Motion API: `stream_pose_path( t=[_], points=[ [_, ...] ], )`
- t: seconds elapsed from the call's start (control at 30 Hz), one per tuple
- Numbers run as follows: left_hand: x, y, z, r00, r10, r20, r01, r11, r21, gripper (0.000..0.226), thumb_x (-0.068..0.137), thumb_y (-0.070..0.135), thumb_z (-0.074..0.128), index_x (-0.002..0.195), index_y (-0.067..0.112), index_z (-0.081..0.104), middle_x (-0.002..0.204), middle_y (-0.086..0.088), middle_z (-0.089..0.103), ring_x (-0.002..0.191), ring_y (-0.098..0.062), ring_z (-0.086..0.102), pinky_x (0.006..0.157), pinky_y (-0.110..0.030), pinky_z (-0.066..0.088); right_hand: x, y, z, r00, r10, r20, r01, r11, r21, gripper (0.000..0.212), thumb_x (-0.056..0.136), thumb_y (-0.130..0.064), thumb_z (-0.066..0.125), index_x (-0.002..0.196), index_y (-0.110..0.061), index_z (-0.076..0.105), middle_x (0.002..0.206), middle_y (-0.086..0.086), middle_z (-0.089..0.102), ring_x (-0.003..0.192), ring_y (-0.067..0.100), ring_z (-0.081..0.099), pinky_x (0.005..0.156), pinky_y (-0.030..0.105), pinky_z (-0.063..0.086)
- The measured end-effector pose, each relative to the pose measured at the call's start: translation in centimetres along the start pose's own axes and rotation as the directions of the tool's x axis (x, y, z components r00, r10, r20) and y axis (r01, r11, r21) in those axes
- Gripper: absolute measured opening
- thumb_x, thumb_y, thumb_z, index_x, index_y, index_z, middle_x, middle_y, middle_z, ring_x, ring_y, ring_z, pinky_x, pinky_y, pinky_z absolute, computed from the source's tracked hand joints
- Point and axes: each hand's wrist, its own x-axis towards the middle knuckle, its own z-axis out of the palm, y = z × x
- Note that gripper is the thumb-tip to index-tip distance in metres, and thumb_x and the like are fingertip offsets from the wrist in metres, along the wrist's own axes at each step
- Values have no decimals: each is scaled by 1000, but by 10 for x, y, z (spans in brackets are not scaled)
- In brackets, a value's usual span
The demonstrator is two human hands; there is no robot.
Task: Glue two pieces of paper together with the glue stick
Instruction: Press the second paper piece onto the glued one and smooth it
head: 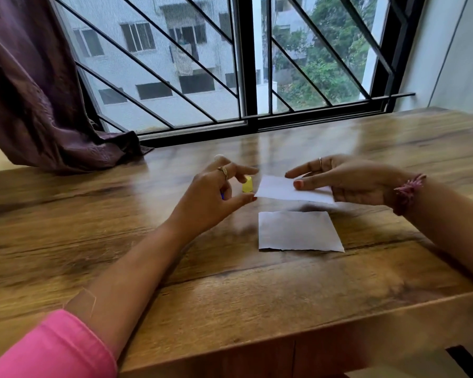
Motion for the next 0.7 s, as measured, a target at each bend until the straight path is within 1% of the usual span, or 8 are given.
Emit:
stream_pose_path(
  t=[0.07,0.17,0.3,0.47,0.53,0.6,0.67,0.7],
  points=[
    [0,3,2,997,75,-23,-75,997,12,33,76,18,79,106,25,68,94,13,53,60,-22,51,56,-8,40,0,0,3,1000,8,19,-9,1000,9,43,73,-7,66,116,-5,63,100,15,71,61,14,69,47,20,56],
    [-1,5,3,990,134,-51,-134,991,3,18,78,15,76,96,13,75,90,16,53,57,-18,47,56,-6,35,1,1,3,999,10,38,-10,1000,-18,48,70,-11,71,117,-7,64,108,15,70,74,17,69,64,28,61],
    [-1,6,4,980,180,-83,-178,984,27,12,79,11,73,90,9,76,86,6,58,54,-15,46,57,-6,34,0,0,4,1000,5,4,-5,999,-36,41,73,-16,66,114,-7,66,92,6,73,64,9,68,52,18,55],
    [-2,10,5,979,204,-24,-202,977,66,11,79,13,72,89,9,76,85,5,60,53,-15,51,56,-5,37,2,-1,3,999,3,-41,-7,995,-95,42,70,-15,70,111,-7,68,90,7,73,63,11,68,51,20,56],
    [-1,10,2,983,181,15,-181,982,46,14,79,15,74,92,12,75,86,5,60,54,-17,52,55,-8,39,2,0,1,999,10,-46,-15,994,-111,44,66,-14,73,110,-8,69,94,9,74,68,14,68,56,23,58],
    [0,9,-7,993,102,61,-104,994,32,22,78,21,77,99,19,72,86,10,61,56,-17,54,55,-9,41,0,1,-4,999,13,-48,-18,994,-109,46,62,-15,76,106,-9,71,95,10,73,73,16,68,63,24,60],
    [0,7,-19,987,-36,155,32,999,26,25,78,27,77,101,22,69,80,11,62,59,-9,55,57,-9,41,-3,2,-10,999,11,-51,-18,992,-124,48,57,-17,79,104,-12,72,98,9,73,84,19,65,77,26,55],
    [-1,6,-24,966,-112,231,108,994,32,23,78,29,76,99,21,70,75,11,62,58,-2,54,56,-8,40,-5,2,-12,999,16,-49,-23,990,-136,49,57,-17,79,105,-12,72,98,9,73,87,20,64,79,27,53]
  ],
)
